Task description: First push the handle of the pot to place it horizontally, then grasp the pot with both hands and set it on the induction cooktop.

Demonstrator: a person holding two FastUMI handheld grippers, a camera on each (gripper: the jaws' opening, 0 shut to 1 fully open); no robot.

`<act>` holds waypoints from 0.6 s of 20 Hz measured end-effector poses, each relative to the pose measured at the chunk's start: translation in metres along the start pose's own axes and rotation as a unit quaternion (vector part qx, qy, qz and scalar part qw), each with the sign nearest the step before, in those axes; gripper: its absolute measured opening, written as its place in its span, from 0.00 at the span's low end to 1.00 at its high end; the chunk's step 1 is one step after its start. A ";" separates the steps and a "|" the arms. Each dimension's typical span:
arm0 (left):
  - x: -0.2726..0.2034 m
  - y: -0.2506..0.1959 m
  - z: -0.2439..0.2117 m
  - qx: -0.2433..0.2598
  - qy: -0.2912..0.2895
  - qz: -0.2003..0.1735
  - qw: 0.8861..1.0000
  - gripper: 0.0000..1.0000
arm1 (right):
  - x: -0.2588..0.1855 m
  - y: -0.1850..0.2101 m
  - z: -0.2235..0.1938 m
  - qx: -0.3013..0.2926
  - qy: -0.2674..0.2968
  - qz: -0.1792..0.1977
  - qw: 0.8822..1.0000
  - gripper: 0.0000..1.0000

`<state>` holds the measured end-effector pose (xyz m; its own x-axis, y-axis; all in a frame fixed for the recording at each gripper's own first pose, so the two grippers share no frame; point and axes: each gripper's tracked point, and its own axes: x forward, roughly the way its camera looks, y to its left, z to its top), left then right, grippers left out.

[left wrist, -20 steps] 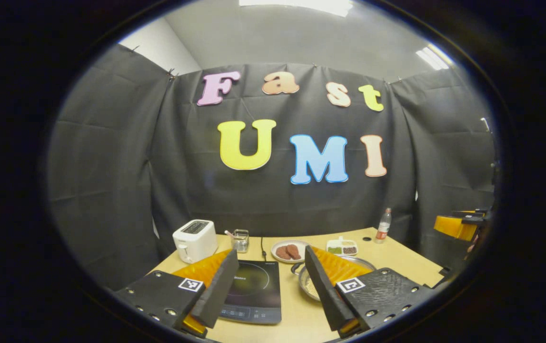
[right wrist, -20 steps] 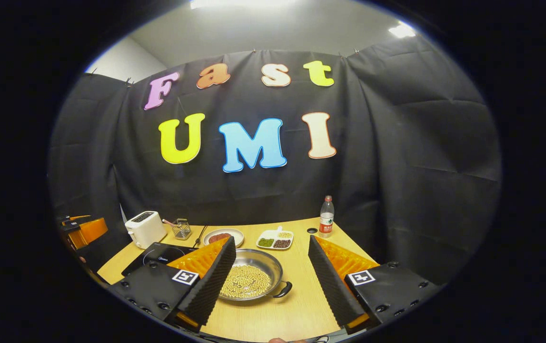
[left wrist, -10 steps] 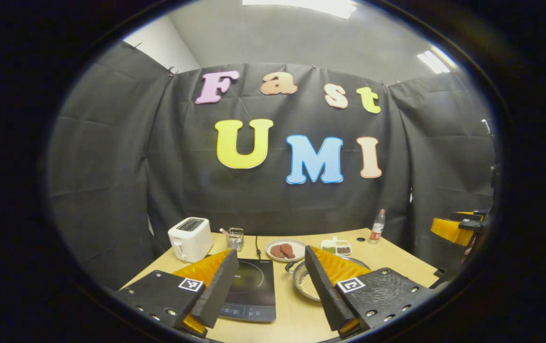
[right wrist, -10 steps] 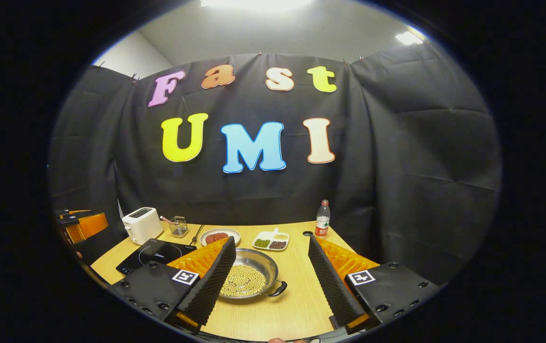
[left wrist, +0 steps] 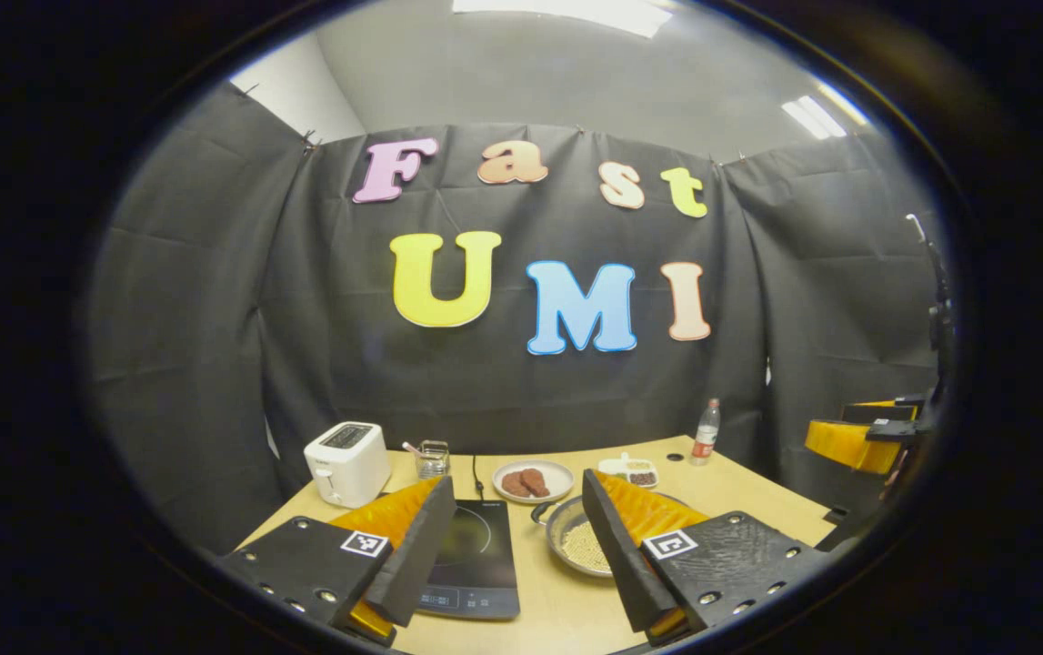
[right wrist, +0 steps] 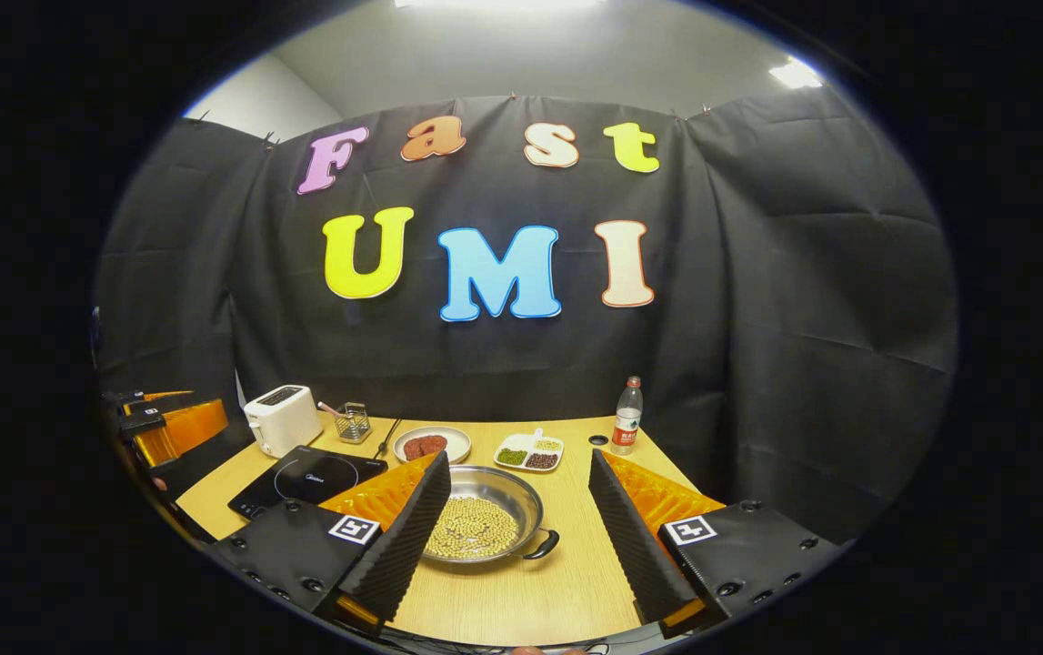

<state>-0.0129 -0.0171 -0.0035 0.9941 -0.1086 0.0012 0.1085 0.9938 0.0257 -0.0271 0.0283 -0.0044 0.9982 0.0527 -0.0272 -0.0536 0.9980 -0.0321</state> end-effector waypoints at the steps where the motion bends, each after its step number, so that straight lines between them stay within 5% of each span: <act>1: 0.000 0.000 -0.001 -0.001 0.000 -0.002 1.000 0.82 | 0.000 0.002 0.001 -0.003 0.002 0.003 1.000 0.98; 12: 0.002 0.009 -0.017 -0.010 0.019 0.004 1.000 0.86 | 0.021 0.023 -0.024 -0.026 0.082 0.052 0.995 0.97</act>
<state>-0.0096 -0.0077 -0.0203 0.9944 -0.0992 -0.0373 0.0995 0.9950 0.0062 -0.0080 0.0520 -0.0297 0.9698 0.1457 -0.1956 -0.1624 0.9841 -0.0718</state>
